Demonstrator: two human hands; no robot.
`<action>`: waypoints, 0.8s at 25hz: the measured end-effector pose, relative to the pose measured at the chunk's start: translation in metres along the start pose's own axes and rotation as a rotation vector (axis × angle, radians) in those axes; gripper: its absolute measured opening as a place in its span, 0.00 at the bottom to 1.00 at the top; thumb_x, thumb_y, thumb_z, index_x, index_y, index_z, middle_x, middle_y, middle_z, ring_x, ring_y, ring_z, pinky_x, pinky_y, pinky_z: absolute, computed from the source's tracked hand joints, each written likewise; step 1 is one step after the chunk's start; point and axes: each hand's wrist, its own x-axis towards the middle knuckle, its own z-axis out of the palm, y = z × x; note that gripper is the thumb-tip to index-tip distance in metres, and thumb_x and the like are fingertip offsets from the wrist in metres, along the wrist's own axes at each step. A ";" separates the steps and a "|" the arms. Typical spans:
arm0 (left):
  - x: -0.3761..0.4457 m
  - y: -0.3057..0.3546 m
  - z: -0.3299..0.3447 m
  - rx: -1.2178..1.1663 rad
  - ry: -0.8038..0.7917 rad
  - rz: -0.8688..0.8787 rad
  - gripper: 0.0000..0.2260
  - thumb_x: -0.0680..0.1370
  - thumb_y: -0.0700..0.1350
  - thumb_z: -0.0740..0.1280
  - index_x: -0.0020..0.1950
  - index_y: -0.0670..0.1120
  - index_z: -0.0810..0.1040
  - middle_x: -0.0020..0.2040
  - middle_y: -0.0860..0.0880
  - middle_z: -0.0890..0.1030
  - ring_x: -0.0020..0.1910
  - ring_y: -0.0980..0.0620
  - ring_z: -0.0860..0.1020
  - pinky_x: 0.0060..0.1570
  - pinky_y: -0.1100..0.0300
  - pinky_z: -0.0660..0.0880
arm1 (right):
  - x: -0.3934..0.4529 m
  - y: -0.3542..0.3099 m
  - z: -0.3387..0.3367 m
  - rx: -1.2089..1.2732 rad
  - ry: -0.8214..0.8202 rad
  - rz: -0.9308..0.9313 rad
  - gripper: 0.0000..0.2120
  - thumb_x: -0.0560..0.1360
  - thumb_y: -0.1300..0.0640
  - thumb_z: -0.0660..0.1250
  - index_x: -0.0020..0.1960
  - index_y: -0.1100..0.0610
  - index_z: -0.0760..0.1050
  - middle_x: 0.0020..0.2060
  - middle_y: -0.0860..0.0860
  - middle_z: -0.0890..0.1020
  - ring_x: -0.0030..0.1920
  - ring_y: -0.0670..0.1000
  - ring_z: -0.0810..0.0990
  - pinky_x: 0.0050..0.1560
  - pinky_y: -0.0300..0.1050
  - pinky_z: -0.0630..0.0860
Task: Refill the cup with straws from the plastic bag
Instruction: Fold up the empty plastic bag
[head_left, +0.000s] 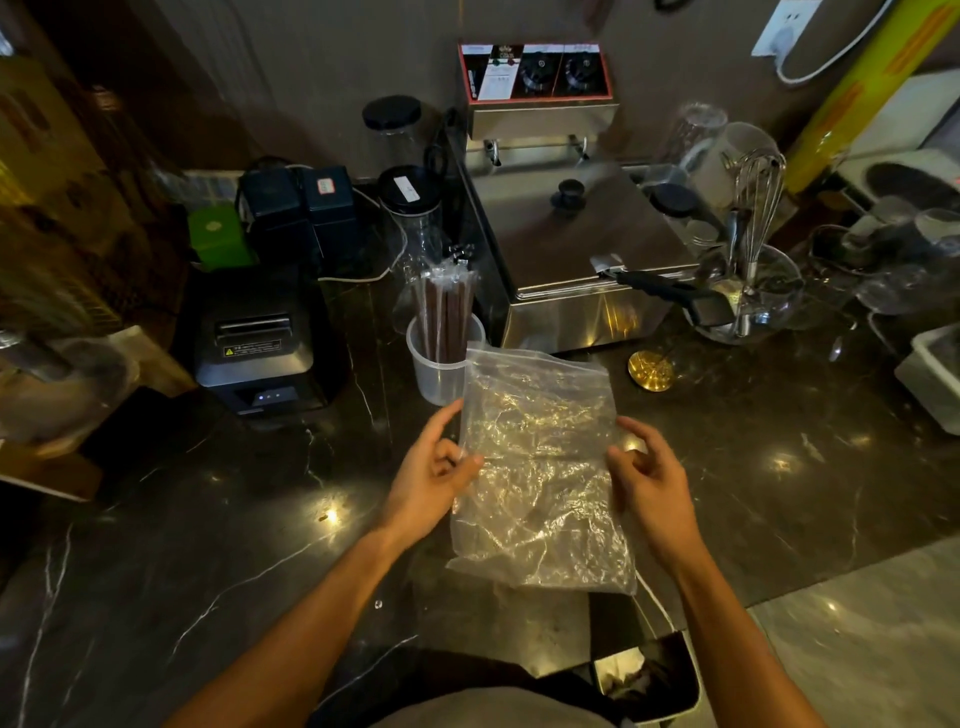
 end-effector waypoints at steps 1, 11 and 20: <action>0.002 0.000 0.000 0.012 -0.029 0.023 0.33 0.80 0.38 0.70 0.81 0.54 0.62 0.41 0.44 0.83 0.45 0.47 0.86 0.52 0.50 0.84 | -0.003 -0.002 -0.006 0.003 -0.029 -0.016 0.20 0.84 0.62 0.65 0.74 0.49 0.71 0.37 0.59 0.80 0.33 0.48 0.79 0.33 0.43 0.78; 0.014 0.004 0.008 0.101 -0.222 -0.130 0.34 0.73 0.40 0.78 0.77 0.45 0.70 0.37 0.51 0.82 0.40 0.51 0.82 0.51 0.51 0.81 | -0.008 0.015 -0.040 0.072 -0.185 0.170 0.25 0.79 0.67 0.70 0.72 0.50 0.76 0.59 0.51 0.85 0.57 0.51 0.86 0.48 0.41 0.84; 0.016 0.017 0.003 0.417 -0.041 0.131 0.04 0.77 0.44 0.75 0.51 0.50 0.87 0.50 0.50 0.81 0.49 0.65 0.77 0.52 0.65 0.78 | 0.009 0.004 -0.029 -0.189 -0.073 -0.005 0.03 0.78 0.61 0.73 0.49 0.55 0.85 0.51 0.54 0.84 0.54 0.52 0.83 0.46 0.35 0.78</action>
